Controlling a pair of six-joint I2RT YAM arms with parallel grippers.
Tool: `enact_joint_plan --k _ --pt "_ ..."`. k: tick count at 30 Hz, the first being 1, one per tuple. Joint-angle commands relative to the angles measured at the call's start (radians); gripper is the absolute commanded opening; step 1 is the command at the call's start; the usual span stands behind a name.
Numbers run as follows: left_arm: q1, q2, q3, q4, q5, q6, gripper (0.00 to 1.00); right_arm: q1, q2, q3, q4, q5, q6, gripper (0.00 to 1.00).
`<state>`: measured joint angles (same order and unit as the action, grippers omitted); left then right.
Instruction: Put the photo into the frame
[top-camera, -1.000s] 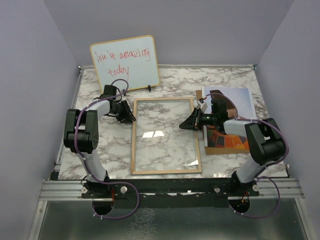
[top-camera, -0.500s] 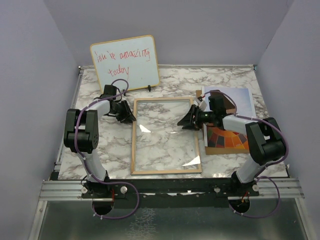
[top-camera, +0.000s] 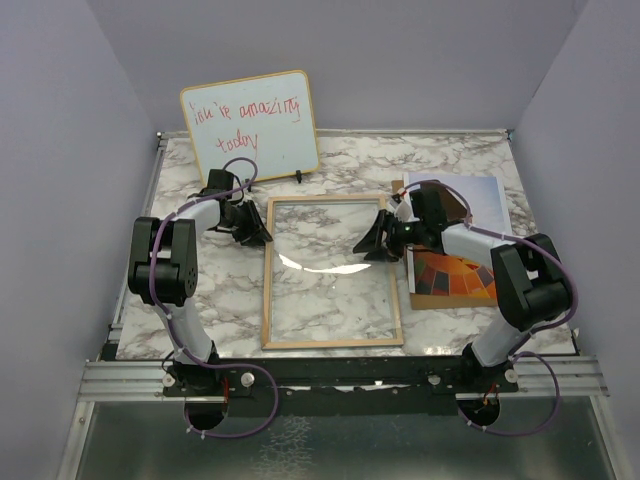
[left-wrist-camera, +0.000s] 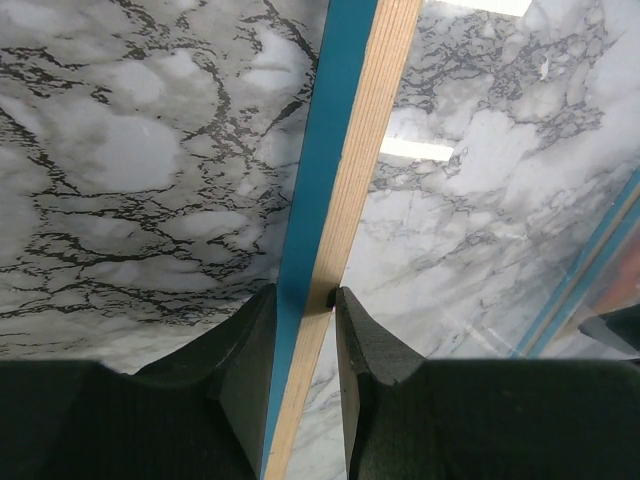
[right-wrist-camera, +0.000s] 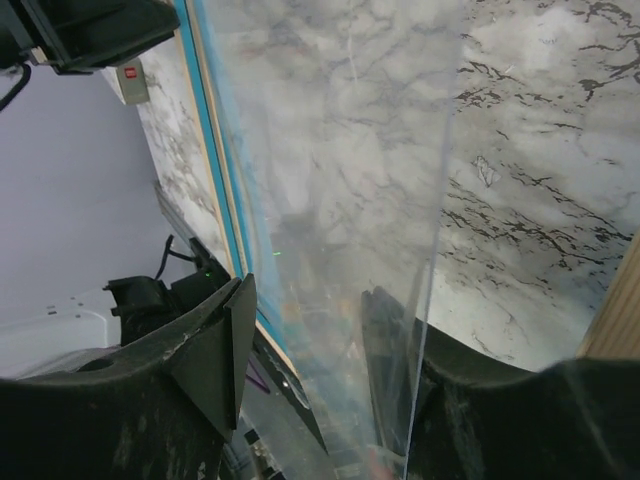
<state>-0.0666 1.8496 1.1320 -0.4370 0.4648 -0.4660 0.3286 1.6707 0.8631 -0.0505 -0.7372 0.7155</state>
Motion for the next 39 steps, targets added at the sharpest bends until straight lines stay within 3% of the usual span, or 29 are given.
enact_joint_plan --k 1,9,15,27,39 --pt "-0.007 0.039 0.005 -0.002 -0.001 0.021 0.31 0.01 0.013 0.009 0.038 -0.037 0.044 0.52" --pt "-0.007 0.038 -0.009 -0.003 -0.002 0.03 0.31 0.009 -0.031 -0.067 0.229 -0.118 0.123 0.22" --pt "-0.008 0.036 -0.003 -0.003 -0.006 0.03 0.31 0.009 -0.052 -0.117 0.385 -0.18 0.207 0.11" --pt "-0.007 0.019 0.002 -0.002 0.008 0.031 0.33 0.01 -0.034 -0.15 0.561 -0.216 0.311 0.11" --pt "-0.008 -0.018 0.0 -0.001 -0.013 0.024 0.49 0.01 0.017 -0.122 0.473 -0.205 0.224 0.12"
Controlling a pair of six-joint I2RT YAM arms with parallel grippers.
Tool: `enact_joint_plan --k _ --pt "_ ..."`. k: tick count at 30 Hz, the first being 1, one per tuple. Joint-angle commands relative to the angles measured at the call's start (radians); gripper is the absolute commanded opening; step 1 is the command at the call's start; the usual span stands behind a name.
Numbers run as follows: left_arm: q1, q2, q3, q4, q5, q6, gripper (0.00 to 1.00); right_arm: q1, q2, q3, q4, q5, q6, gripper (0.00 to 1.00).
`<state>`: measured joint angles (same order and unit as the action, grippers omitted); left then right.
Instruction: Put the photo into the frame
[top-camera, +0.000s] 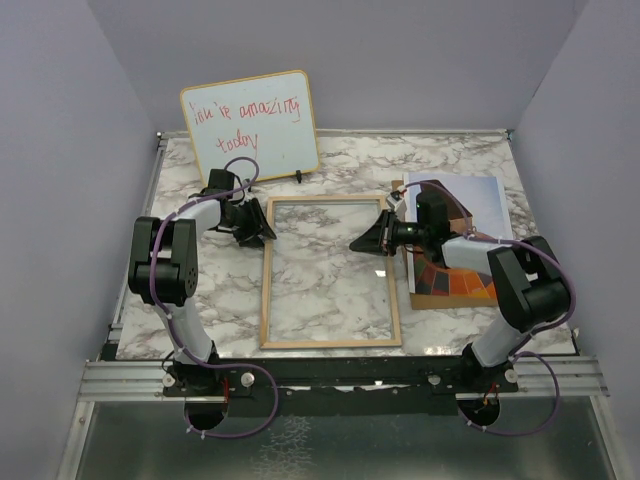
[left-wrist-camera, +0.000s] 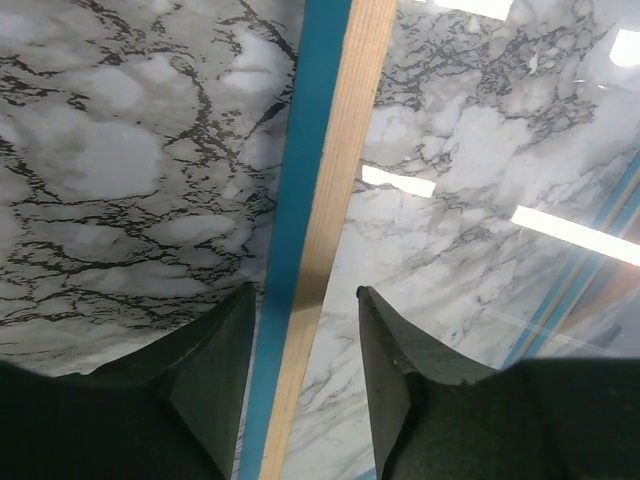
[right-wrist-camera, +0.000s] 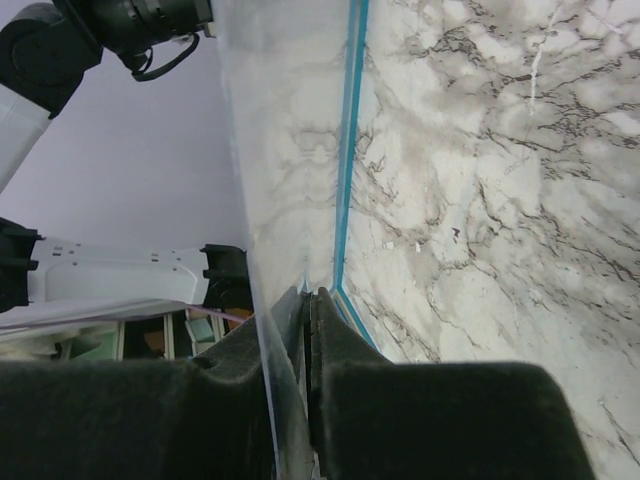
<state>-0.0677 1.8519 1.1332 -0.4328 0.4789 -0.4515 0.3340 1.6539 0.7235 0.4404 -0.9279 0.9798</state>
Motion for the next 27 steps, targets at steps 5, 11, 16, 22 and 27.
enact_joint_plan --k 5,11,16,22,27 --pt "-0.006 -0.074 -0.003 0.008 -0.031 0.008 0.55 0.005 0.048 0.01 -0.02 -0.006 -0.049 0.13" --pt "-0.006 -0.11 -0.029 0.019 -0.045 0.008 0.5 0.005 0.066 0.013 -0.016 0.0 -0.059 0.14" --pt "-0.005 -0.116 -0.067 0.015 -0.076 -0.002 0.47 0.006 0.087 0.015 -0.01 -0.001 -0.066 0.16" --pt "-0.004 -0.117 -0.092 0.011 -0.072 0.002 0.44 0.012 0.075 0.035 -0.116 0.041 -0.109 0.3" --pt "-0.004 -0.112 -0.09 0.012 -0.053 0.009 0.44 0.017 0.065 0.054 -0.198 0.093 -0.137 0.45"
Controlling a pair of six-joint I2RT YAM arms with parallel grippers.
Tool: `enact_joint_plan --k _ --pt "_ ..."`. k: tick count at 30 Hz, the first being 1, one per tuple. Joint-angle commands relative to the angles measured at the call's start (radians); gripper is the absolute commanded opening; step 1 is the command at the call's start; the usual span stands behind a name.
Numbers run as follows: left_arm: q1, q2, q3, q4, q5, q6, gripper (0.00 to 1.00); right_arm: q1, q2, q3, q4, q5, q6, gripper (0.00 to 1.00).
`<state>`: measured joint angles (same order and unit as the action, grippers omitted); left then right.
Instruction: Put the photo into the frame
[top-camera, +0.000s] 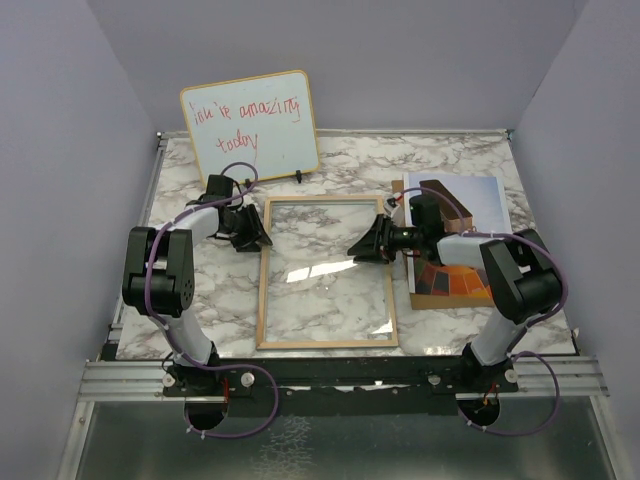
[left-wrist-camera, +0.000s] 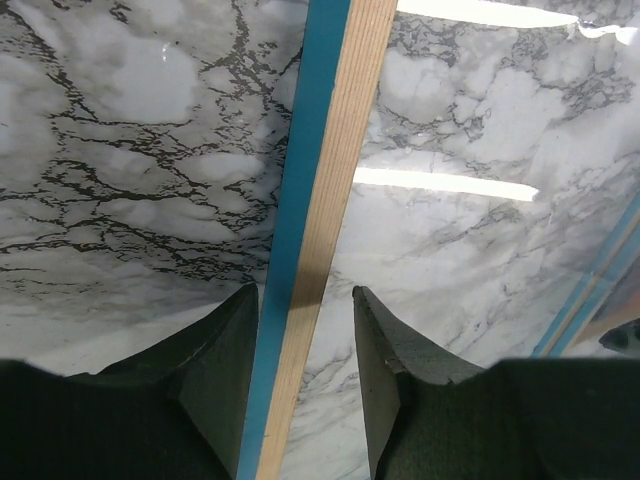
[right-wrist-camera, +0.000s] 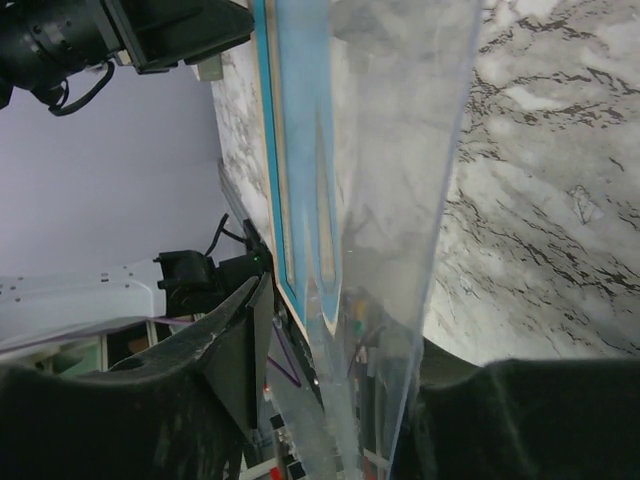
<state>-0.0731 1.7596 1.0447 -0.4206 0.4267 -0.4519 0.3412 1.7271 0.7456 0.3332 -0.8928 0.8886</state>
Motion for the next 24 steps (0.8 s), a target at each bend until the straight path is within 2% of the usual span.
enact_joint_plan --k 1,5,10,24 --pt "0.001 -0.021 0.0 0.0 0.0 0.01 0.45 0.011 -0.011 0.033 -0.105 0.071 -0.049 0.48" --pt "0.001 -0.031 0.003 0.0 0.0 0.008 0.48 0.018 -0.024 0.049 -0.177 0.146 -0.058 0.61" --pt "0.001 -0.054 0.007 0.0 -0.004 0.003 0.51 0.026 -0.043 0.07 -0.268 0.238 -0.06 0.7" --pt "0.001 -0.088 0.021 -0.003 -0.03 -0.039 0.59 0.065 -0.074 0.112 -0.45 0.442 0.057 0.74"
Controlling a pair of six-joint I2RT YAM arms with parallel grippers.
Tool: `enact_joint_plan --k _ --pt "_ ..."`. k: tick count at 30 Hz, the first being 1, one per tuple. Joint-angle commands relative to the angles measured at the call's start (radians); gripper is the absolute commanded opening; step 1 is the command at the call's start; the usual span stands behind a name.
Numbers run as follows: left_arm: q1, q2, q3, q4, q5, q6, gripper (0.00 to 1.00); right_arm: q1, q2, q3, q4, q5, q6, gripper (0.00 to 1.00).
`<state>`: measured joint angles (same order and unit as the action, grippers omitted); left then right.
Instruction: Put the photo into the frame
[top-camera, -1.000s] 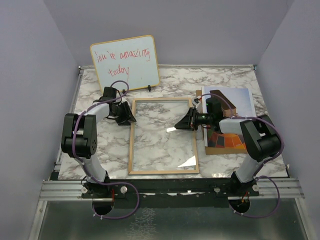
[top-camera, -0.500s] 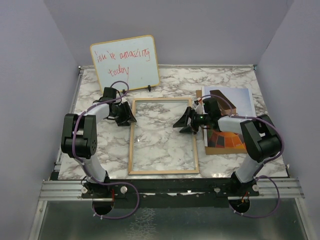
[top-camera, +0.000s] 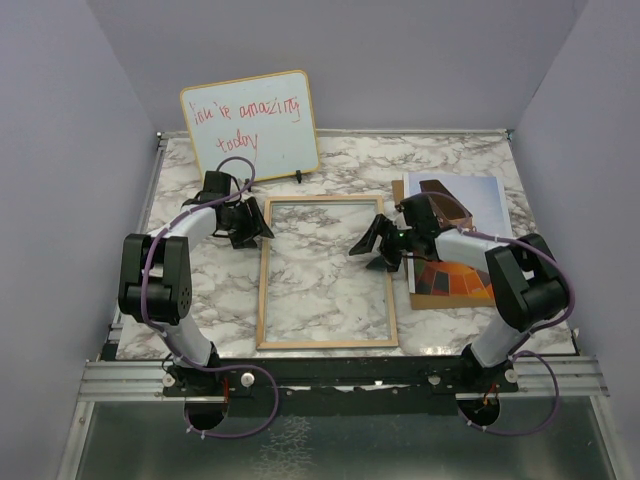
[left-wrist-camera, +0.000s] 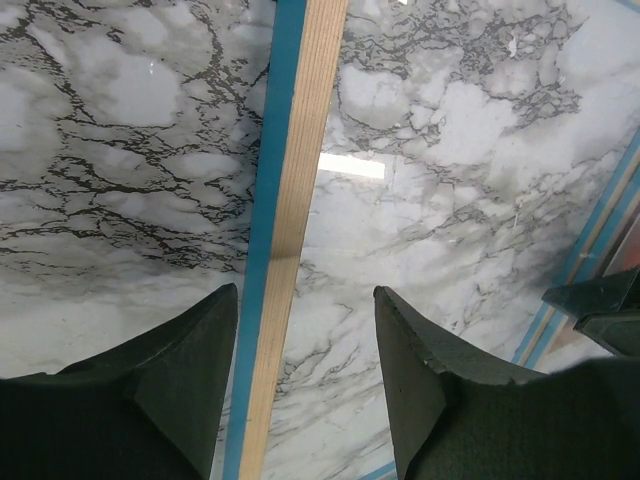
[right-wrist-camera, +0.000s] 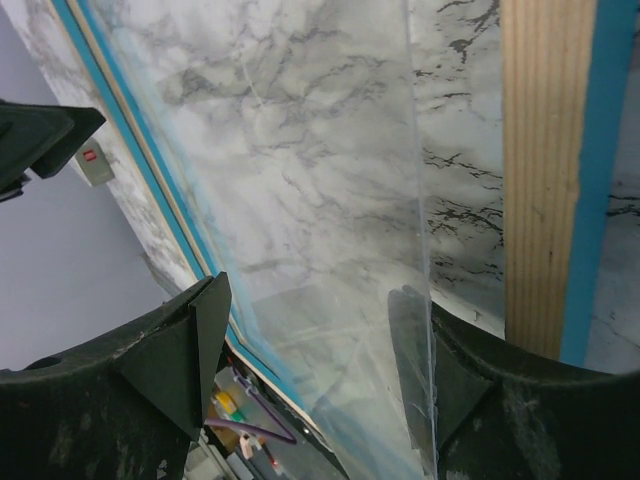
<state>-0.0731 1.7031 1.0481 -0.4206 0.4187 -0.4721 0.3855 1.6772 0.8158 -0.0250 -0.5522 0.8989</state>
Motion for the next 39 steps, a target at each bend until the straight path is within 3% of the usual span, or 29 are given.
enact_joint_plan --k 1,9,29,33,39 --pt "0.001 -0.03 0.017 -0.003 -0.024 -0.019 0.59 0.024 -0.025 0.044 -0.104 0.118 0.058 0.74" --pt "0.001 -0.031 0.002 -0.003 -0.036 -0.026 0.6 0.044 -0.031 0.081 -0.266 0.274 0.113 0.74" --pt "0.001 -0.03 0.011 -0.003 -0.075 -0.039 0.64 0.11 -0.077 0.13 -0.375 0.442 0.204 0.71" --pt "0.001 -0.026 -0.005 -0.003 -0.087 -0.052 0.61 0.118 -0.083 0.117 -0.329 0.416 0.205 0.62" --pt "0.001 -0.022 -0.02 -0.003 -0.112 -0.05 0.43 0.118 -0.118 0.038 -0.132 0.311 0.192 0.43"
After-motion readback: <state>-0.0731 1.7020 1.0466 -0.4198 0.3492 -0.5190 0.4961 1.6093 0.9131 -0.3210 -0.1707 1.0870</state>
